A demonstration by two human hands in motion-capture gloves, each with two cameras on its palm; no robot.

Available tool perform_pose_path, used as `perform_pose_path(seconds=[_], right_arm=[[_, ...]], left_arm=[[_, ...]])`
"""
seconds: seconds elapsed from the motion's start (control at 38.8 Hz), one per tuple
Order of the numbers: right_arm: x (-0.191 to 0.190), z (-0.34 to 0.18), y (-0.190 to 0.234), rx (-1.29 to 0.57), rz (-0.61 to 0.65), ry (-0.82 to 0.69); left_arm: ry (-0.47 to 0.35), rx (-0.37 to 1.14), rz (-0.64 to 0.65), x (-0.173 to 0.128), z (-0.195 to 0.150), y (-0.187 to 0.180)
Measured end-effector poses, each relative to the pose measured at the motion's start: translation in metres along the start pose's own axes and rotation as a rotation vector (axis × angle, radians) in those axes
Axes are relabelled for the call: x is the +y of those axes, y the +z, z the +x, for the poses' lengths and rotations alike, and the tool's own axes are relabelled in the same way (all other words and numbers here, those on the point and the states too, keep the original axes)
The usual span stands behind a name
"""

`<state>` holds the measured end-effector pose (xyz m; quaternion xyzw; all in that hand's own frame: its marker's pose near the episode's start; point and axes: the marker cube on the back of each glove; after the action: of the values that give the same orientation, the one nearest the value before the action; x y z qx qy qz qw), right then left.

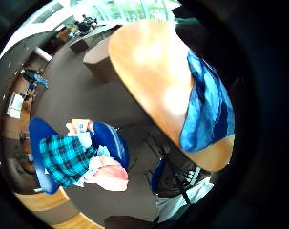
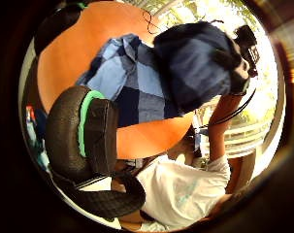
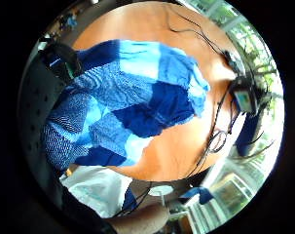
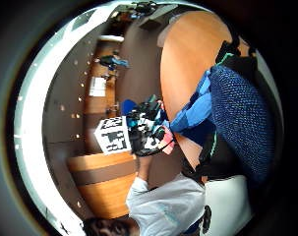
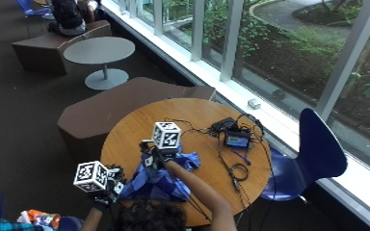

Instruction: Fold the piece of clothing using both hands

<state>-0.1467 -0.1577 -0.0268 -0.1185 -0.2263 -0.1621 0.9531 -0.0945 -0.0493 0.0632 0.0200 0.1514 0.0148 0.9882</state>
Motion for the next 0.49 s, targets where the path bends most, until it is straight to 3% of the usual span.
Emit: perform_pose_path(seconds=[0.18,0.31,0.39,0.49], right_arm=[[-0.041,-0.071,0.072,0.35,-0.074,-0.02],[-0.054,-0.085,0.115,0.481,-0.134,-0.044],[-0.055,-0.084,0.125,0.454,-0.106,-0.06],[-0.051,-0.072,0.12,0.172,-0.064,-0.143]], left_arm=[[-0.101,0.025,0.03,0.023,-0.029,-0.009],[-0.131,0.02,0.045,0.031,-0.036,-0.013],[-0.138,0.008,0.06,0.033,-0.036,-0.014],[-0.122,-0.001,0.084,0.028,-0.031,-0.015]])
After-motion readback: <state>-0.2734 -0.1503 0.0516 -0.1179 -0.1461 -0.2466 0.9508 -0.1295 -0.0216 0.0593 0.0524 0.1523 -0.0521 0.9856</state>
